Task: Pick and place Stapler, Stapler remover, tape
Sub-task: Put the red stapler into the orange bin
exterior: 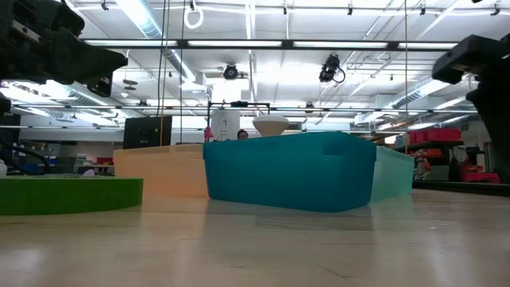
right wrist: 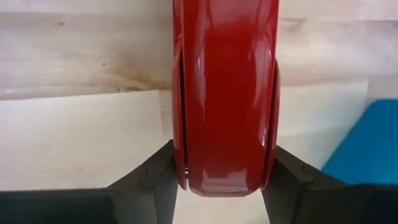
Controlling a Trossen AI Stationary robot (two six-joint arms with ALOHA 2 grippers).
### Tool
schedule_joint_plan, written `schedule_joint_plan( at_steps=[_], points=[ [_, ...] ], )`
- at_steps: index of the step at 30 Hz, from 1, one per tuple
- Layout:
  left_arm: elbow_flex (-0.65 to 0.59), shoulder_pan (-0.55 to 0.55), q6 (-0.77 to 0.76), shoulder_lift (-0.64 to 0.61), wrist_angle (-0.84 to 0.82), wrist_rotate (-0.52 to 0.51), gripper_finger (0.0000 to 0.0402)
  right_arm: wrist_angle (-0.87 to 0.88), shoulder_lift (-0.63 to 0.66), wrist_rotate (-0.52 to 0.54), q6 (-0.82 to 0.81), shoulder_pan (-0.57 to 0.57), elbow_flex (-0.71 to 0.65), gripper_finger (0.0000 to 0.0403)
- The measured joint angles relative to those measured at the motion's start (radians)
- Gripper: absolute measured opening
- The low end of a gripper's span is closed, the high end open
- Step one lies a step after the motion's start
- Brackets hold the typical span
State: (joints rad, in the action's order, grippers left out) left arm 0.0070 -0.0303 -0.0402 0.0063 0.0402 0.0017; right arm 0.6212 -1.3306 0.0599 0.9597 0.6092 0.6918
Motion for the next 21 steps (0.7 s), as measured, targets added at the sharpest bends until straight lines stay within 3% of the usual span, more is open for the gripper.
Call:
schedule_joint_plan(
  at_steps=[9, 21],
  points=[
    [0.0, 0.0, 0.0, 0.0, 0.0, 0.0, 0.0032, 0.001, 0.009, -0.021, -0.052, -0.006, 0.0, 0.0171],
    [0.0, 0.0, 0.0, 0.0, 0.0, 0.0, 0.0032, -0.079, 0.05, -0.057, -0.329, -0.006, 0.001, 0.0171]
  ],
)
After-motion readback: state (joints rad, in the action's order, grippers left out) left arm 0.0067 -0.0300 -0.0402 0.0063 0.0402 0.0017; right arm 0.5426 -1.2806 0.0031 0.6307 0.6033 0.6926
